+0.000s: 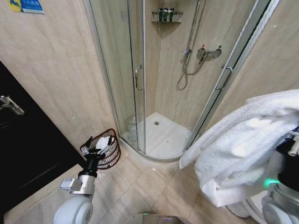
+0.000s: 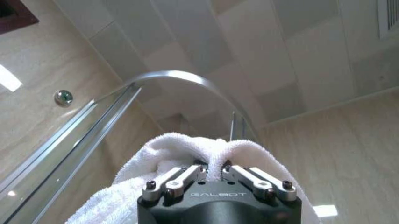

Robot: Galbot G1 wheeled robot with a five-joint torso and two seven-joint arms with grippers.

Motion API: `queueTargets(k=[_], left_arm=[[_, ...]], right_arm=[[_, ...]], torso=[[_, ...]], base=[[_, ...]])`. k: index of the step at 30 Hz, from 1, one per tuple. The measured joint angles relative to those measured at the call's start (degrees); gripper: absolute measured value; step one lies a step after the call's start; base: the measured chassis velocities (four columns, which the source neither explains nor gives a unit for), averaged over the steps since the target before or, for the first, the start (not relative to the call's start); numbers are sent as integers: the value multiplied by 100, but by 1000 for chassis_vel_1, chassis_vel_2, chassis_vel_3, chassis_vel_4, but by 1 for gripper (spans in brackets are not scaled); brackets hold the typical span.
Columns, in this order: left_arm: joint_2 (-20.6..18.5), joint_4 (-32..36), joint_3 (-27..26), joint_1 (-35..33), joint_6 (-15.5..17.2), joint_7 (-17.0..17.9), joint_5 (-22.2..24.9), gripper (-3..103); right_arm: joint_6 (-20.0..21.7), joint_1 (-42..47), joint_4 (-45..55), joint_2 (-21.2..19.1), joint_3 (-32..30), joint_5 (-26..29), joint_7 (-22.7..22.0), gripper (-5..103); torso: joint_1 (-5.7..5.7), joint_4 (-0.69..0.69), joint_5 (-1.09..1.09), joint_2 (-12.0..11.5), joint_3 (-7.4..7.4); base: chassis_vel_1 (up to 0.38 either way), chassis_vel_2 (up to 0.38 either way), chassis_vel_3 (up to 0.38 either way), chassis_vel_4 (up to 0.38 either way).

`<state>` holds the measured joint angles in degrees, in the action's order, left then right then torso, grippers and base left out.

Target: Discard the used towel into the hamper.

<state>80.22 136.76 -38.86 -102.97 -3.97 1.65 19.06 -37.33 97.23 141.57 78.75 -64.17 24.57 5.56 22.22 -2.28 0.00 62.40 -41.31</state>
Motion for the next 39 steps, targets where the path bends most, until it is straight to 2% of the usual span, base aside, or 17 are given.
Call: queueTargets(k=[39], left_arm=[[0, 0, 0, 0, 0, 0, 0, 100]], right_arm=[[-23, 36, 168, 59, 46, 166, 68, 8]], torso=[[485, 0, 0, 1081, -594]], base=[[0, 0, 0, 0]])
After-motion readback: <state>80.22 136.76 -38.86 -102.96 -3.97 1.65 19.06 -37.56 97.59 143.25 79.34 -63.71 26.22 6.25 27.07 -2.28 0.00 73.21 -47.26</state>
